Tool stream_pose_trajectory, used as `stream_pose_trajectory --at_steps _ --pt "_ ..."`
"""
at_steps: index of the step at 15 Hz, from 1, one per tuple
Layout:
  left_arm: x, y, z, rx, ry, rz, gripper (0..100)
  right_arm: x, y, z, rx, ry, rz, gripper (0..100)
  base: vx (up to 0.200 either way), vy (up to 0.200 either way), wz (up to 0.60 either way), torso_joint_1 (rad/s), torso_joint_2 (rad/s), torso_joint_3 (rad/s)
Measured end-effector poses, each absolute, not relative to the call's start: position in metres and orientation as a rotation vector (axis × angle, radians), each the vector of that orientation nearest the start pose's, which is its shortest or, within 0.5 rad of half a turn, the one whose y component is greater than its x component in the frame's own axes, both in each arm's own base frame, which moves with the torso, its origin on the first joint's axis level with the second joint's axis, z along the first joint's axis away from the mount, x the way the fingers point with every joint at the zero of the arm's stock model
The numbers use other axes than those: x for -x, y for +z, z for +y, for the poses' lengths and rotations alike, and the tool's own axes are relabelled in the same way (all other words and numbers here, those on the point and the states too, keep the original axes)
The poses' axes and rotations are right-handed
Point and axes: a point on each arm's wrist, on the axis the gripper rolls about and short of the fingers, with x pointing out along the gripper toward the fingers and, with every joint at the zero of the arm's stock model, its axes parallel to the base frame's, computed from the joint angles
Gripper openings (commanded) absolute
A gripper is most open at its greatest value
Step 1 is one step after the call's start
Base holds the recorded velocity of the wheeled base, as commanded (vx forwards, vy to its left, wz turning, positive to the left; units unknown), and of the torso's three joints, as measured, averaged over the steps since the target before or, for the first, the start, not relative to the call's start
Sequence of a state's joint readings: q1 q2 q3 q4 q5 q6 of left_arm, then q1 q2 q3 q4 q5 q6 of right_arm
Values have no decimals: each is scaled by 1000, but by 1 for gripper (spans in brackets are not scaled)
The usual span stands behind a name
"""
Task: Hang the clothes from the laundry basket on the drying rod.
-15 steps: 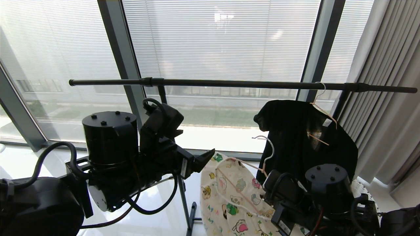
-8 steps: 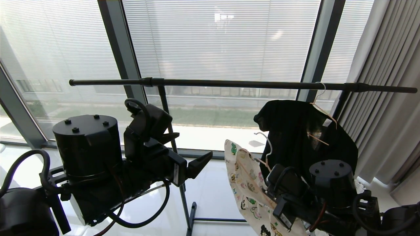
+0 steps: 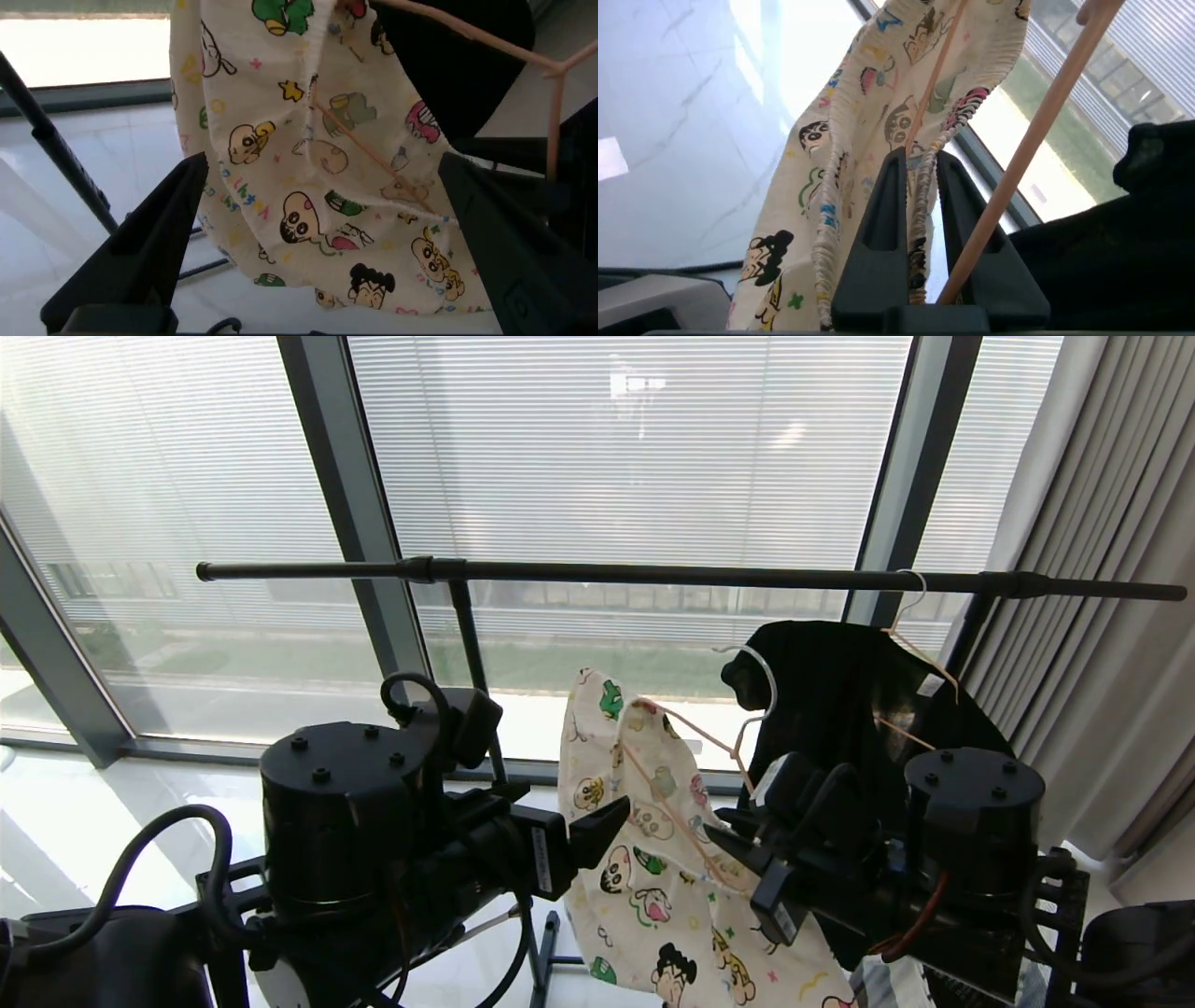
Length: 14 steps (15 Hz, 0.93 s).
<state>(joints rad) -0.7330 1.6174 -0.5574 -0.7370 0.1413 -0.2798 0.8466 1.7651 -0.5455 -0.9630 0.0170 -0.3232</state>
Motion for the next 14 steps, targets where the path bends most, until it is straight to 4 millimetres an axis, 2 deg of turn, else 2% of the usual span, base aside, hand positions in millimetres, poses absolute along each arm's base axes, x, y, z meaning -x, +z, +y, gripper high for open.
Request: stream_pose_trajectory --at_steps 4,7,11,14 --pt "-200 142 -174 118 -509 408 100 -183 145 235 385 945 30 0 0 0 0 0 0 0" --pt "-204 129 -167 94 -437 442 100 -180 152 241 376 962 -1 0 0 0 0 0 0 0" --pt "-208 118 -159 81 -385 476 100 -175 156 247 369 985 -22 0 0 0 0 0 0 0" --pt "-209 119 -157 94 -377 475 100 -167 157 253 370 1014 -29 0 0 0 0 0 0 0"
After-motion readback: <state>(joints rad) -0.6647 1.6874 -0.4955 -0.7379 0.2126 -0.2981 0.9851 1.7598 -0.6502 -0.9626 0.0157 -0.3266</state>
